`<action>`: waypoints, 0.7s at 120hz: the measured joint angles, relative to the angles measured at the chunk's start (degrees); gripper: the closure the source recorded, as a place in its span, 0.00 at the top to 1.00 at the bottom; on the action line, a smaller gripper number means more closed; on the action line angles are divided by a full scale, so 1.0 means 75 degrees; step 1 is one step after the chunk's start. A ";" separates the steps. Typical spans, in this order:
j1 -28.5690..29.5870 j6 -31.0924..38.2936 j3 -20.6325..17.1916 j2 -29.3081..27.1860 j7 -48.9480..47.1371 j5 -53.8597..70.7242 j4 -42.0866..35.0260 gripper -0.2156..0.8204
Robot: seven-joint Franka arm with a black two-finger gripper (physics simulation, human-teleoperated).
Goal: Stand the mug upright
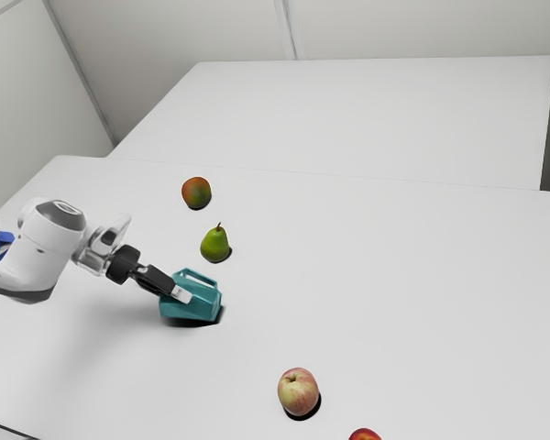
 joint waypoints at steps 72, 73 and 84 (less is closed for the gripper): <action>0.0144 0.1144 -0.1378 -0.1173 -0.0209 0.2029 0.0054 0.04; 0.0115 0.1203 -0.1414 -0.1182 -0.0252 0.2144 0.0054 0.04; -0.0107 0.1782 -0.1794 -0.1252 -0.0794 0.3500 0.0057 0.04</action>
